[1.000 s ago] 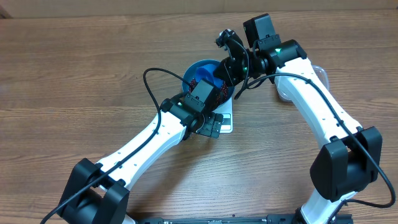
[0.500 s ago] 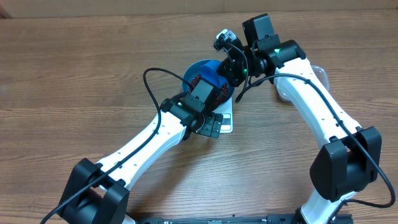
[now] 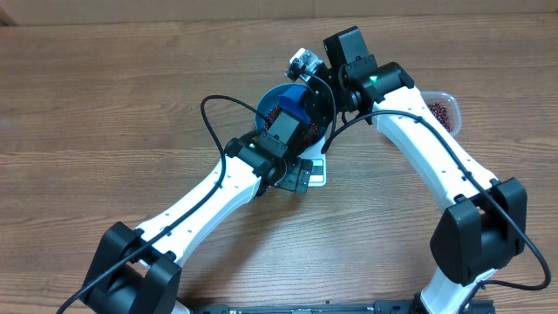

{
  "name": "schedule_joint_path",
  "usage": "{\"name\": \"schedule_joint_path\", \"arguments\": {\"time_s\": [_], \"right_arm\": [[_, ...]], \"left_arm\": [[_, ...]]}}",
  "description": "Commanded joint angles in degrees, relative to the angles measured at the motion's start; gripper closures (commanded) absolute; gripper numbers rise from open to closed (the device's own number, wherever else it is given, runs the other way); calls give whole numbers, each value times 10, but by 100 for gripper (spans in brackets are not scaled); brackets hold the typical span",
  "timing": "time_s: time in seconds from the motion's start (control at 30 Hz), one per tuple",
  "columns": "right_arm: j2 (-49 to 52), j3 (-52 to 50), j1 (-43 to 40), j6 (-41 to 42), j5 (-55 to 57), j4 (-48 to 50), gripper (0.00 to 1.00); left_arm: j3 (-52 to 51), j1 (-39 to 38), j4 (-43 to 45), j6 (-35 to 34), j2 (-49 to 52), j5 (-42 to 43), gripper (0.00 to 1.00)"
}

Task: Scoop item into bowl and weigh 150g on scale

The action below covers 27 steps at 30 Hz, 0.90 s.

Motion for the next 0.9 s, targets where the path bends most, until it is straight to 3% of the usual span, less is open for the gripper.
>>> {"name": "schedule_joint_path", "arguments": {"time_s": [0.0, 0.57, 0.87], "right_arm": [[-2, -7, 0, -2, 7, 1, 96], [-2, -49, 0, 24, -37, 9, 96], [-2, -49, 0, 108, -60, -18, 96]], "left_arm": [[-3, 3, 0, -1, 2, -9, 0], [-3, 3, 0, -2, 2, -9, 1], [-3, 3, 0, -1, 2, -9, 1]]}}
